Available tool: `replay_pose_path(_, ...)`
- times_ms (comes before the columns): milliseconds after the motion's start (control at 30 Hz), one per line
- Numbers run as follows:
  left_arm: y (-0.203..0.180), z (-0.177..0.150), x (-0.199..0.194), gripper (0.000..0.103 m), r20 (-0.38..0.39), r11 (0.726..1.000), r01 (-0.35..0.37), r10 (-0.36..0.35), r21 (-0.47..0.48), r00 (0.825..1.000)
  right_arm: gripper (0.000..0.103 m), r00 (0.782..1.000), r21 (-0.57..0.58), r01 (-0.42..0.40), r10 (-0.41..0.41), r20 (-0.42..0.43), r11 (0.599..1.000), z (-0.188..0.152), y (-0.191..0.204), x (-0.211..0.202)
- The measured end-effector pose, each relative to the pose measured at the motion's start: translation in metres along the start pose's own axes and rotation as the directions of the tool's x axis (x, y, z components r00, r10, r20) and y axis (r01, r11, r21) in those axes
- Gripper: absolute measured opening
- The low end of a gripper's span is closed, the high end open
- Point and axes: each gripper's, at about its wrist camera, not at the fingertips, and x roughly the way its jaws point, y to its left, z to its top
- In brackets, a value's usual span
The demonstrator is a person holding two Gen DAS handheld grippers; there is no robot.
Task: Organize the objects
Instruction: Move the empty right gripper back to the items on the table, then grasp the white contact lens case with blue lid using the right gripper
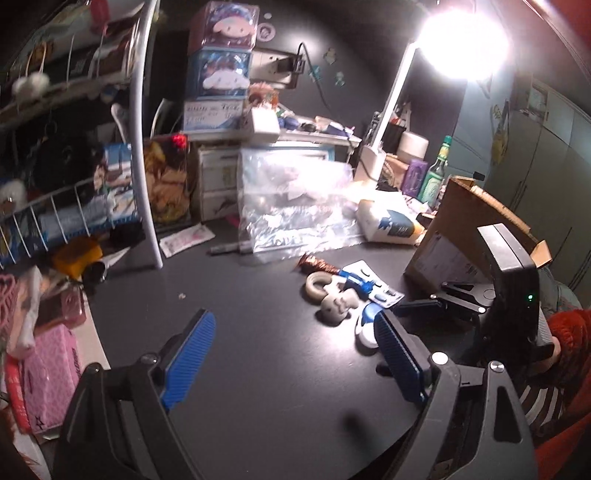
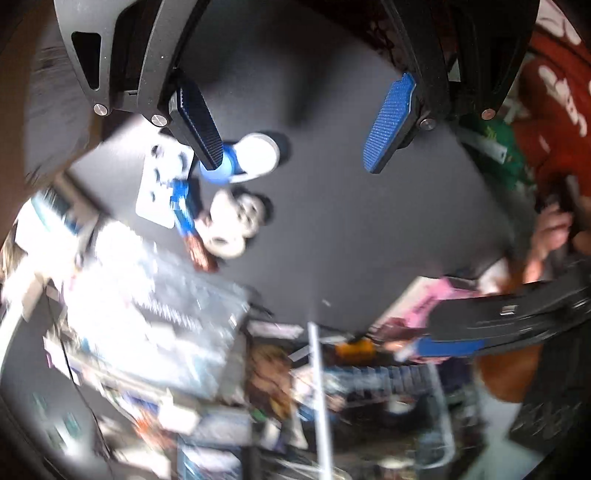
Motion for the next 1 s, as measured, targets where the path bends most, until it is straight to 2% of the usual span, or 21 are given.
replay_pose_path(133, 0.005, -0.007, 0.016, 0.086, -0.032, 1.000, 0.003, -0.002, 0.007, 0.999, 0.076, 0.998, 0.042, 0.056, -0.057, 0.009, 0.998, -0.013, -0.013, 0.023)
replay_pose_path(300, 0.005, -0.002, 0.024, 0.086, -0.030, 1.000, -0.001, 0.002, 0.027, 1.000, 0.070, 0.998, 0.100, 0.058, -0.061, 0.028, 0.993, -0.009, -0.022, 0.036)
replay_pose_path(333, 0.006, 0.000, 0.025, 0.086, -0.031, 1.000, 0.009, -0.009, 0.027, 0.999, 0.066, 0.998, 0.102, 0.057, -0.061, 0.035, 0.993, -0.008, -0.023, 0.036)
replay_pose_path(400, 0.006, 0.003, 0.027, 0.086, -0.031, 1.000, 0.009, -0.008, 0.025, 0.999, 0.047, 0.996, 0.097, 0.073, -0.078, 0.047, 0.993, -0.006, -0.023, 0.039)
replay_pose_path(467, 0.005, 0.004, 0.030, 0.086, -0.032, 0.999, 0.004, -0.003, 0.032, 0.999, 0.041, 0.994, 0.089, 0.095, -0.100, 0.051, 0.991, -0.008, -0.022, 0.038)
replay_pose_path(500, 0.003, 0.004, 0.032, 0.086, -0.037, 0.999, 0.013, -0.012, 0.036, 0.999, 0.031, 0.993, 0.086, 0.097, -0.102, 0.052, 0.991, -0.010, -0.021, 0.036)
replay_pose_path(533, 0.003, 0.004, 0.034, 0.086, -0.042, 0.999, 0.022, -0.021, 0.038, 0.999, 0.027, 0.993, 0.080, 0.100, -0.105, 0.053, 0.992, -0.012, -0.020, 0.034)
replay_pose_path(600, 0.001, 0.005, 0.039, 0.086, -0.057, 0.999, 0.031, -0.028, 0.039, 0.998, 0.027, 0.991, 0.057, 0.123, -0.126, 0.050, 0.991, -0.016, -0.017, 0.031)
replay_pose_path(700, -0.005, 0.005, 0.044, 0.086, -0.069, 0.999, 0.025, -0.022, 0.046, 0.997, 0.026, 0.992, 0.057, 0.105, -0.109, 0.061, 0.993, -0.020, -0.019, 0.028)
replay_pose_path(833, -0.016, 0.003, 0.048, 0.086, -0.095, 0.995, 0.088, -0.083, 0.046, 0.992, 0.026, 0.994, 0.049, 0.076, -0.080, 0.072, 0.996, -0.023, -0.018, 0.024)
replay_pose_path(1000, -0.030, 0.004, 0.047, 0.086, -0.117, 0.984, 0.174, -0.168, 0.040, 0.979, 0.026, 0.993, 0.002, -0.002, 0.002, 0.120, 1.000, -0.021, -0.008, 0.006)
